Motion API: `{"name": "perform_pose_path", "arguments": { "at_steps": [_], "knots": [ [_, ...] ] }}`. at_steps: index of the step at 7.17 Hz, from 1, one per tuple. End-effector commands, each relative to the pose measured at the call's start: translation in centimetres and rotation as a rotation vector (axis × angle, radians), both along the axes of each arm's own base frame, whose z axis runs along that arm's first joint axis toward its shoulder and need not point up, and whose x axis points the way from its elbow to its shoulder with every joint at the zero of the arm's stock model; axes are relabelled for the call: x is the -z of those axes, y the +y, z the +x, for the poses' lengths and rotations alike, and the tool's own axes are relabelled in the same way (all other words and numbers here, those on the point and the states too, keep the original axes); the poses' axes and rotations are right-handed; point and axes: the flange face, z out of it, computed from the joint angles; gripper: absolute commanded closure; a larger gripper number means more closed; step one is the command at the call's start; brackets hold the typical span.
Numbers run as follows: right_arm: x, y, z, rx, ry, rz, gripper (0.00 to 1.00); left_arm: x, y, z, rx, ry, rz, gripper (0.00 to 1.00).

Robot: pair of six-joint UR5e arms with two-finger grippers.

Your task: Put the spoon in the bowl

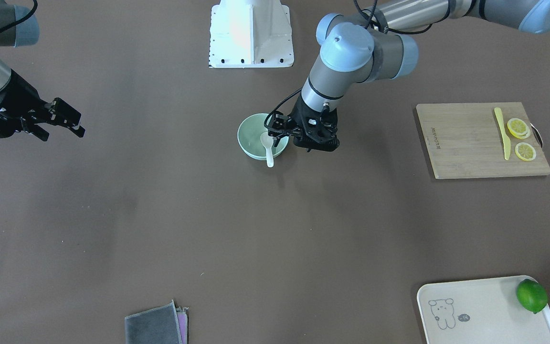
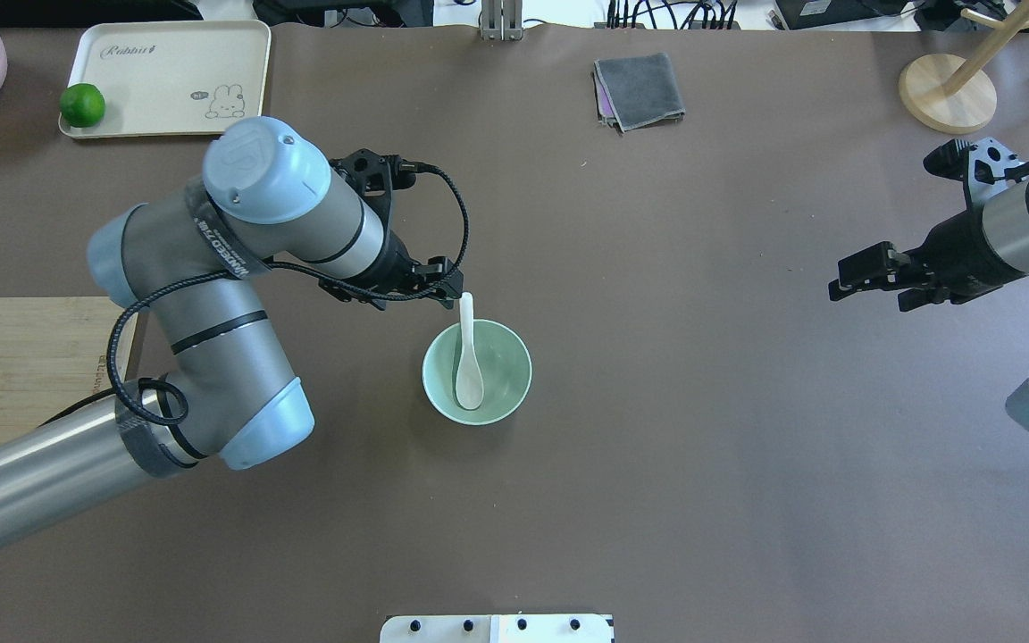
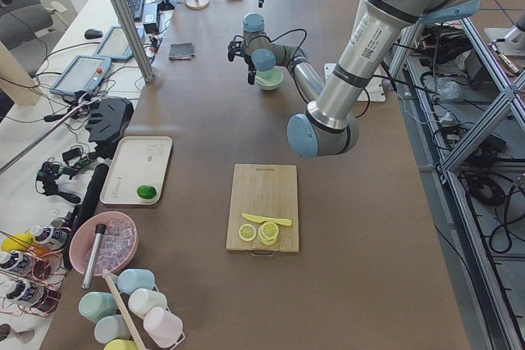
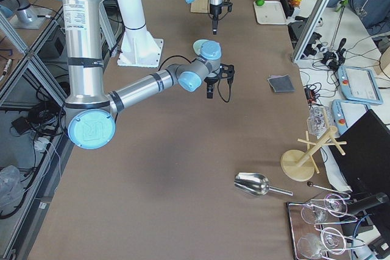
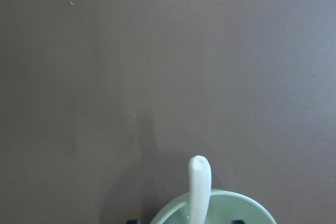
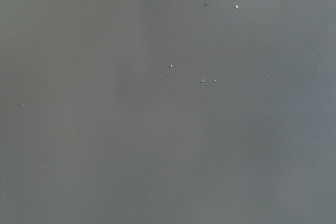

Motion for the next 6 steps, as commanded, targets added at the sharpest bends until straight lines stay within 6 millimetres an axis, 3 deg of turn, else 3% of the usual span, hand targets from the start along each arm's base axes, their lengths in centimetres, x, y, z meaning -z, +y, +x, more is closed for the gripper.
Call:
{"name": "perform_pose_path", "arguments": {
  "at_steps": [1, 3, 4, 6],
  "knots": [
    [-2.1, -0.2, 4.7, -0.010, 0.004, 0.015, 0.01, -5.5, -4.7, -14.1, -0.061, -0.022, 0.101, 0.02],
    [-7.7, 0.8, 11.8, 0.033, 0.065, 0.106, 0.00, -13.7, -6.7, -24.3, -0.100, -0.129, 0.192, 0.02],
    [-10.1, 1.2, 15.0, 0.026, 0.095, 0.130, 0.00, -18.9, -7.1, -30.6, -0.175, -0.229, 0.260, 0.02],
    [-16.2, 1.3, 20.5, 0.064, 0.121, 0.187, 0.00, -29.7, -6.0, -42.6, -0.293, -0.332, 0.319, 0.02]
  ]
}}
